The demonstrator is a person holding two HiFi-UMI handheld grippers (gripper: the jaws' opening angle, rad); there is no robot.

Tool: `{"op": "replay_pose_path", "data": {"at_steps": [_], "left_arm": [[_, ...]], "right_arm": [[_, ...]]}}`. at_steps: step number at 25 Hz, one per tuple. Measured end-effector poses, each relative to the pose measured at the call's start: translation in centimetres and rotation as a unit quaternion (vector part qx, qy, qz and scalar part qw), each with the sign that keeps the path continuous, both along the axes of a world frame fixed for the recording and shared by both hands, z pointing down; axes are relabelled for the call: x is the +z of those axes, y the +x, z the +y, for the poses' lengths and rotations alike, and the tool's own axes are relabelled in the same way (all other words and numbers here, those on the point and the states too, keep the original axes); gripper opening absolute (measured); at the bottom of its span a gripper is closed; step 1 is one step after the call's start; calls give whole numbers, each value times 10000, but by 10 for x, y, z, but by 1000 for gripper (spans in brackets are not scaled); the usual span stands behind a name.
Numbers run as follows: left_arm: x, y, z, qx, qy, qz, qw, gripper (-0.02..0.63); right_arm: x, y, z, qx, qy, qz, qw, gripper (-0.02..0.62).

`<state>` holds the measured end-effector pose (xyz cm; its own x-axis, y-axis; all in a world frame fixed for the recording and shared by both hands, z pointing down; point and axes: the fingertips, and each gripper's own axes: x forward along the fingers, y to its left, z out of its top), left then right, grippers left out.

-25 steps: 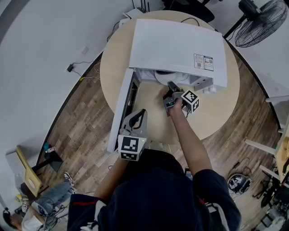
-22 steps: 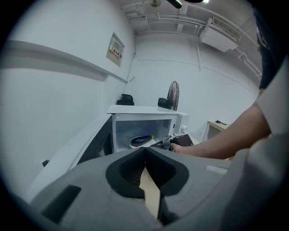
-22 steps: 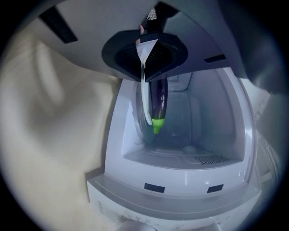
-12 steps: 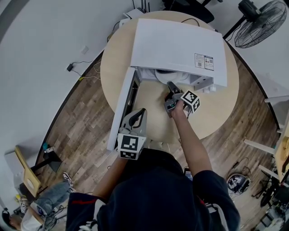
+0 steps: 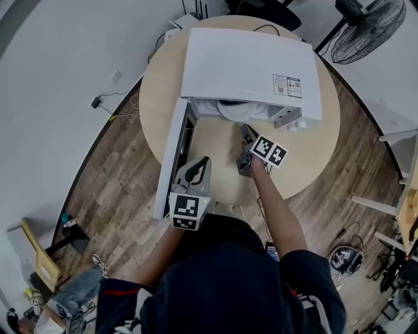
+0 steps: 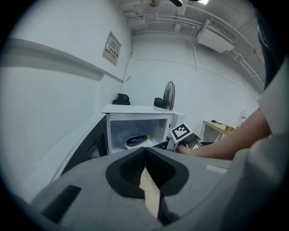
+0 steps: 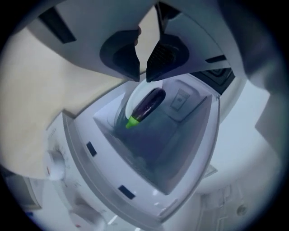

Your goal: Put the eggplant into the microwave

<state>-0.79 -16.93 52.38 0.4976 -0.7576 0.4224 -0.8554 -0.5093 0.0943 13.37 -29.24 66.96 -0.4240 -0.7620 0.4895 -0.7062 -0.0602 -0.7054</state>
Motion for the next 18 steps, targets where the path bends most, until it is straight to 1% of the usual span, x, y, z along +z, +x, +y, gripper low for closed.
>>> {"op": "replay_pose_path", "data": {"at_steps": [2, 4, 5, 7, 11, 14, 16, 18], "left_arm": [[1, 1, 0, 2, -9, 3, 10000, 15], [1, 1, -1, 4, -19, 5, 10000, 15], [1, 1, -2, 3, -22, 8, 10000, 15], [1, 1, -3, -1, -28, 14, 10000, 15], [3, -1, -4, -21, -53, 6, 10000, 15], [5, 0, -7, -34, -78, -2, 10000, 15], [6, 1, -8, -35, -92, 0, 10000, 15], [5, 2, -10, -39, -89, 23, 10000, 15]], "right_arm": [[-4, 0, 2, -318, 201, 811, 9960, 39], [-10, -1, 2, -597, 413, 1609, 9843, 25], [-12, -1, 1, -694, 493, 1901, 9781, 23], [-13, -2, -1, -841, 553, 2327, 9673, 19], [-8, -9, -1, -1290, 656, 2966, 9440, 12], [-8, -18, 0, -1582, 748, 3252, 9293, 12], [-6, -19, -1, -1632, 748, 3313, 9263, 12], [-4, -19, -3, -1628, 753, 3311, 9264, 12]]}}
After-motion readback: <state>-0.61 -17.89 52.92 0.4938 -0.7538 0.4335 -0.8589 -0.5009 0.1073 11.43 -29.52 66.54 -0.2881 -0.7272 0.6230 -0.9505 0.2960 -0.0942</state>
